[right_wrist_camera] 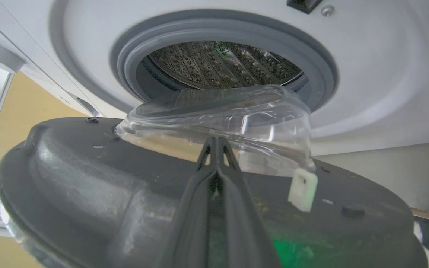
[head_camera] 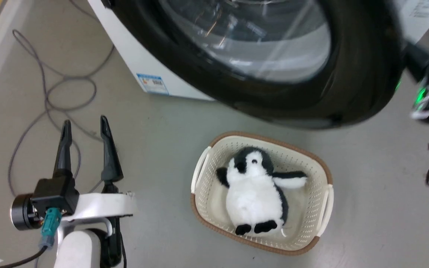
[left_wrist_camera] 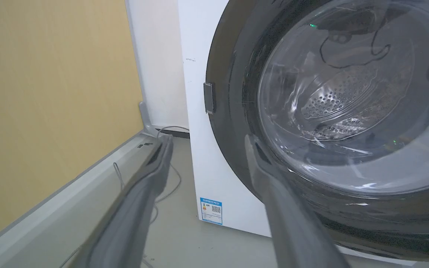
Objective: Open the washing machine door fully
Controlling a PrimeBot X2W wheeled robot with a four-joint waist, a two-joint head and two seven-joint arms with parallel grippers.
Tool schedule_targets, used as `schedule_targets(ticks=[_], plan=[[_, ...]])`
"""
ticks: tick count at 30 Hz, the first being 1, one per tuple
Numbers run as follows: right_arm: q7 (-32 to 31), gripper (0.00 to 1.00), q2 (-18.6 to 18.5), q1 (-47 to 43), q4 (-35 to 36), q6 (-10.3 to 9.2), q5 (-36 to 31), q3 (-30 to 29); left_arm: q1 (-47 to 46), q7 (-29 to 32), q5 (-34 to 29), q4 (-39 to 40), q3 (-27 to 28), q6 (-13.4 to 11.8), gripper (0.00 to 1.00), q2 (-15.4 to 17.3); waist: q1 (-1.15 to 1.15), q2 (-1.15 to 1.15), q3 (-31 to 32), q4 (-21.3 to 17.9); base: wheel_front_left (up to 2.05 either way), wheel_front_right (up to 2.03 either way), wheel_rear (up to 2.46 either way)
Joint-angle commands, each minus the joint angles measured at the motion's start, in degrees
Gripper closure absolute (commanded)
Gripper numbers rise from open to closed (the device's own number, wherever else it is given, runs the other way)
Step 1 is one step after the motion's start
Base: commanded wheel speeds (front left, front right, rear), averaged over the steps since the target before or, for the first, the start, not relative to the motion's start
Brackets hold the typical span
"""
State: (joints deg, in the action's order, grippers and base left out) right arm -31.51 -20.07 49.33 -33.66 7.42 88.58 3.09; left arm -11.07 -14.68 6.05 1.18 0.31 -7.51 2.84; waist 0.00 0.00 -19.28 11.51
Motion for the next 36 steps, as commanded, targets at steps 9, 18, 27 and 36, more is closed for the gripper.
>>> schedule_targets(ticks=[9, 18, 27, 36], plan=[[-3.6, 1.0, 2.6, -9.9, 8.6, 0.07, 1.1, 3.0, 2.4, -0.3, -1.4, -1.1, 0.4, 1.1, 0.0, 0.0, 0.0, 0.0, 4.7, -1.4, 0.0, 0.0, 0.0], [-6.5, 1.0, 4.3, -20.8, 17.0, 0.07, 2.0, 6.0, 5.0, -0.3, -1.7, -1.8, -0.3, 1.2, 0.0, 0.0, 0.0, 0.0, 8.5, -1.8, 0.0, 0.0, 0.0], [-8.0, 1.0, 7.3, -29.0, 22.5, 0.07, 1.5, 10.5, 6.7, -0.3, -2.7, -2.2, -1.0, 1.6, 0.0, 0.0, 0.0, 0.0, 10.8, -1.7, 0.0, 0.0, 0.0], [-8.4, 1.0, 11.0, -33.9, 26.1, 0.07, 1.9, 14.2, 7.1, -0.3, -2.5, -2.6, -1.9, 1.6, 0.0, 0.0, 0.0, 0.0, 11.6, -1.4, 0.0, 0.0, 0.0]])
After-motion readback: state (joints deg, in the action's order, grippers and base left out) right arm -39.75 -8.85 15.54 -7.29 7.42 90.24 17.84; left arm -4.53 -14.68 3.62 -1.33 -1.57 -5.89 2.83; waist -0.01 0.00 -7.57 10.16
